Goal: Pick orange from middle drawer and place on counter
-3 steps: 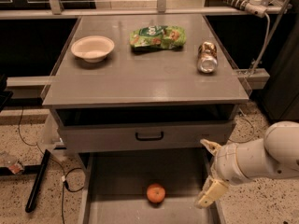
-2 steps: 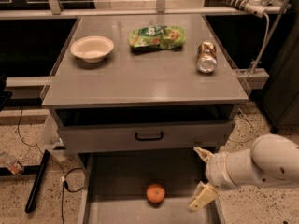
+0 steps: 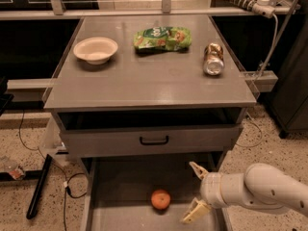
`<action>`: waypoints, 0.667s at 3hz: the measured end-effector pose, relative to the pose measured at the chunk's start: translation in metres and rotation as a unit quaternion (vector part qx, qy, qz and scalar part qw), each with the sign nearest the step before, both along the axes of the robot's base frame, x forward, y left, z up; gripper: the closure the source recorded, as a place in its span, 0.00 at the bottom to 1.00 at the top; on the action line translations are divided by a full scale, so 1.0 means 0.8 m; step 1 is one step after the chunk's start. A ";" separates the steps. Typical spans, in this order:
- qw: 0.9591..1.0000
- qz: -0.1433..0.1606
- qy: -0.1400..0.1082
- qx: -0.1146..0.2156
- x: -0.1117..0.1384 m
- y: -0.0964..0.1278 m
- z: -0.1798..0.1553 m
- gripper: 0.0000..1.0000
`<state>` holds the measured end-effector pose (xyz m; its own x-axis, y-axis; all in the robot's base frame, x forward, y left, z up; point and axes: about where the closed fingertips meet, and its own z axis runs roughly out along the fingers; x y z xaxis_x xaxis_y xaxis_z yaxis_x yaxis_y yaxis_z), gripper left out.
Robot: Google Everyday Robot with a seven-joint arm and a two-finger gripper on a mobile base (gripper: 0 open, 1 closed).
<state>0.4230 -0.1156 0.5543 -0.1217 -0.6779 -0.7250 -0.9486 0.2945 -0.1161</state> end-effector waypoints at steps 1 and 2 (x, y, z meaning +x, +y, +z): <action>0.999 0.021 -0.029 0.024 0.015 0.017 -0.041 0.00; 0.999 0.026 -0.021 0.043 0.034 0.020 -0.089 0.00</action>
Offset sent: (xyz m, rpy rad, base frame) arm 0.0484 0.0106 -0.1221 0.1252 -0.0124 0.0489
